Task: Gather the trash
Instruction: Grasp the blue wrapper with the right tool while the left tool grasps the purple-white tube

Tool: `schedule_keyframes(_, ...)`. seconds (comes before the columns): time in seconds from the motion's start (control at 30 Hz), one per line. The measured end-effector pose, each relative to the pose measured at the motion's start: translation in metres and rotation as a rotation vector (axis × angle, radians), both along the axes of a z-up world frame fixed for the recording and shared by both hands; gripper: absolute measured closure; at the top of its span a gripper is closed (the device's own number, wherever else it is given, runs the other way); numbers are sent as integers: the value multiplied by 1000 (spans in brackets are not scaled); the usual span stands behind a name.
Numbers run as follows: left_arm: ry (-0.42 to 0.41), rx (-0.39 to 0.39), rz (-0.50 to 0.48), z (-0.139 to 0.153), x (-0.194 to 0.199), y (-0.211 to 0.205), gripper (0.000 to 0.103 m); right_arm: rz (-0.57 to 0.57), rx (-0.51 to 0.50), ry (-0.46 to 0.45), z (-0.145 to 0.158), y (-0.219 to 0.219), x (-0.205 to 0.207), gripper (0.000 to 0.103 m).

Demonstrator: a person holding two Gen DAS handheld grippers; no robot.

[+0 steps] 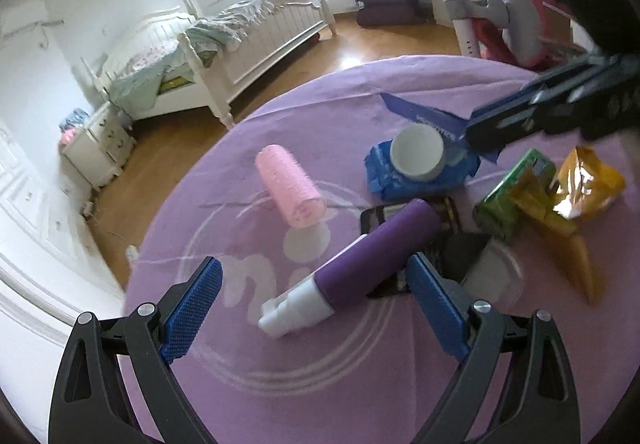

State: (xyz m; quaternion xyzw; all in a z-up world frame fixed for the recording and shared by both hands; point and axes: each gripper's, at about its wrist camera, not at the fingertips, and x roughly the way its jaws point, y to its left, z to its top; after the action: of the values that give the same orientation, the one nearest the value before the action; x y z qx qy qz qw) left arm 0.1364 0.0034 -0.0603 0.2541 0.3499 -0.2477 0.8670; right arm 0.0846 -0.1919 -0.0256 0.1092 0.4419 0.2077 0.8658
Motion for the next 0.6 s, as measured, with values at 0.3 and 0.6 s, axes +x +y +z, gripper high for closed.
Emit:
schedule_keyframes(0.3,95,-69,27,-2,-5,1,66,-28,47,14,-10,-13,-8,87)
schedule_keyframes(0.6,165,-204,103,10,-33,14,77,-44,201,-32,13,-46,-66,87)
